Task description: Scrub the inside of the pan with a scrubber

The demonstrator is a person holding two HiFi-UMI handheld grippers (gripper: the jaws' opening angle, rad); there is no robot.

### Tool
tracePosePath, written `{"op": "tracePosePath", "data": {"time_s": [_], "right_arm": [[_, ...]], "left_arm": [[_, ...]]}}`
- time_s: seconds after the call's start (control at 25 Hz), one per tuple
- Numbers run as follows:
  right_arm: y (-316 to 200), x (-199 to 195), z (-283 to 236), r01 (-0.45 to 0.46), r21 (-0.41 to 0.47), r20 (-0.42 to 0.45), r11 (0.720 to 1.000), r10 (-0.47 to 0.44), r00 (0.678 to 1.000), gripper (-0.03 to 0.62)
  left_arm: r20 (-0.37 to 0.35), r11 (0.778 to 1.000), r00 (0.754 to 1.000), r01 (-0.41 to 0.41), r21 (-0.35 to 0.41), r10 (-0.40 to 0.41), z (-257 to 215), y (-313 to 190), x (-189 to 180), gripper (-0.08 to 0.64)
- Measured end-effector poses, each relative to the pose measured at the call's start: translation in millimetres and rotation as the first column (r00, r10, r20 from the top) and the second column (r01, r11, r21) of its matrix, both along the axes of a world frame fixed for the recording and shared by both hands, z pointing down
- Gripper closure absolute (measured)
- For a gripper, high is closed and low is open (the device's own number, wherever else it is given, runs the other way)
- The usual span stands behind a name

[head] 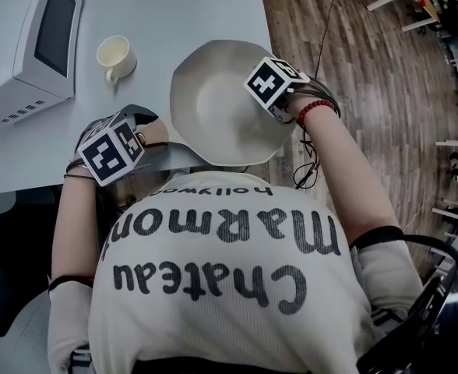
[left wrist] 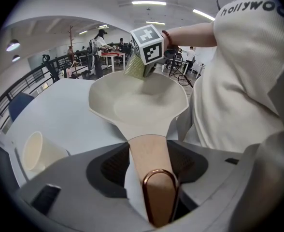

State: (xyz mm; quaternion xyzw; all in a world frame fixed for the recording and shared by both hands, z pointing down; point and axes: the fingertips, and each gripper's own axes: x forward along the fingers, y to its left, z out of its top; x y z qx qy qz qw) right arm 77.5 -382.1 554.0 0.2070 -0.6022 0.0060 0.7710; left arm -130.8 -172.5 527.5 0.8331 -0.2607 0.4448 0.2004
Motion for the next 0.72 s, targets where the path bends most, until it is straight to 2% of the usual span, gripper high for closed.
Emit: {"op": "tracePosePath", "data": {"time_s": [0.04,0.08,0.12,0.16,0.2,0.24,0.28,0.32,0.36,0.4,0.44,0.52,0.6,0.72], "right_arm": [[3.8,-6.9,0.0,-0.022,-0.025,0.052,0.999,0.024,0.998,0.535],[13.0,-18.2,-0.9,-0.062,-0.091,0.139,0.994,0.074,0.987,0.535],[28.1,-34.1,-4.6,-0.106,-0.209,0.248,0.972,0.157,0.956,0.535],[49.2,-54.5,-11.8,-0.134,-0.373,0.351,0.918,0.273,0.896,0.535],[74.6,-77.0,-22.0,-0.128,-0.555,0.413,0.822,0.405,0.815,0.535],[100.6,-98.1,-32.9,-0.089,-0.71,0.422,0.699,0.522,0.741,0.535],[124.0,-115.2,-41.2,-0.039,-0.814,0.393,0.579,0.6,0.697,0.535],[142.9,-126.7,-44.4,-0.002,-0.873,0.353,0.489,0.633,0.688,0.535],[157.3,-132.9,-42.3,0.015,-0.9,0.317,0.435,0.633,0.707,0.535],[168.3,-134.8,-36.7,0.016,-0.912,0.287,0.411,0.609,0.739,0.535],[177.2,-133.9,-29.6,0.01,-0.915,0.262,0.404,0.574,0.775,0.535],[189.6,-128.9,-15.5,-0.004,-0.911,0.224,0.412,0.501,0.836,0.535],[194.3,-125.5,-3.5,-0.019,-0.902,0.2,0.432,0.454,0.868,0.535],[194.1,-121.9,11.5,-0.05,-0.881,0.173,0.47,0.419,0.891,0.535]], "left_arm": [[0.002,1.0,1.0,-0.002,0.0,0.002,0.4,-0.3,-0.5,0.314],[0.006,1.0,1.0,-0.007,0.0,0.007,0.6,-0.8,-0.3,0.314],[0.011,1.0,1.0,-0.013,-0.001,0.013,0.5,-1.3,0.7,0.313],[0.016,1.0,1.0,-0.018,-0.002,0.018,0.0,-1.6,2.5,0.313],[0.019,1.0,1.0,-0.021,-0.004,0.021,-0.5,-1.5,4.5,0.313],[0.018,1.0,1.0,-0.021,-0.006,0.021,-0.9,-1.1,6.0,0.313],[0.015,1.0,1.0,-0.018,-0.006,0.019,-1.0,-0.8,6.7,0.313],[0.009,1.0,1.0,-0.015,-0.005,0.015,-1.1,-0.7,6.7,0.313],[0.003,1.0,1.0,-0.013,-0.004,0.013,-1.3,-1.1,6.4,0.313],[-0.004,1.0,1.0,-0.013,-0.003,0.013,-1.9,-1.9,6.4,0.313],[-0.007,1.0,1.0,-0.014,-0.001,0.014,-2.7,-3.0,6.7,0.313],[-0.007,1.0,1.0,-0.016,-0.002,0.016,-4.6,-4.0,8.1,0.313],[-0.008,1.0,1.0,-0.014,-0.008,0.014,-5.3,-3.4,9.1,0.314],[-0.017,1.0,1.0,-0.008,-0.011,0.008,-5.3,-3.2,9.8,0.317]]}}
